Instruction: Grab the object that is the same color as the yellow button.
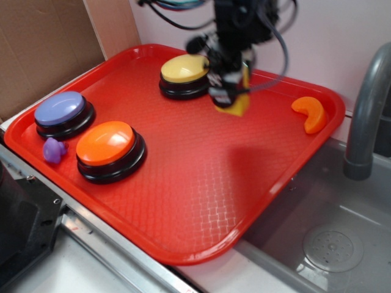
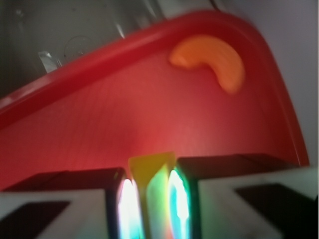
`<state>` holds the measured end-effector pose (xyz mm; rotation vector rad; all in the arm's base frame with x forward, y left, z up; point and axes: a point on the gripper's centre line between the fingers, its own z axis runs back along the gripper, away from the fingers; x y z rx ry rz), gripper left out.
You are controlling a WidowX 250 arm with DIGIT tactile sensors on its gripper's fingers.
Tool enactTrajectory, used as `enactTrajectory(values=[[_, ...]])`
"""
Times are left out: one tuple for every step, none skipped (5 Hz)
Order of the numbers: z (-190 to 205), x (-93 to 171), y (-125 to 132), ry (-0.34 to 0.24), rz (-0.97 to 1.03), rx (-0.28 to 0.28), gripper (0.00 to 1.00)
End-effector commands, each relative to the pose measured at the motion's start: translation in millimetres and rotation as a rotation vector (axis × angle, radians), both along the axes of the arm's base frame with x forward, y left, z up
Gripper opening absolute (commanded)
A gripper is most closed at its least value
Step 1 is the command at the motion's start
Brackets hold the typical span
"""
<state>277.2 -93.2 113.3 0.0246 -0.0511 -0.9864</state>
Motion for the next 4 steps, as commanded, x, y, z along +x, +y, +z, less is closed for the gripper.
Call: enactTrajectory(values=[[43.7, -36.1, 49.6, -0.04, 0.407, 0.014, 0.0], [46.3, -49.0, 74.3, -0.011, 0.574, 0.049, 0.0], [44.0, -56.1, 82.9, 0.004, 0.696, 0.059, 0.0], [45.1, -56.9, 82.4, 0.07, 0.732, 0.125, 0.16]])
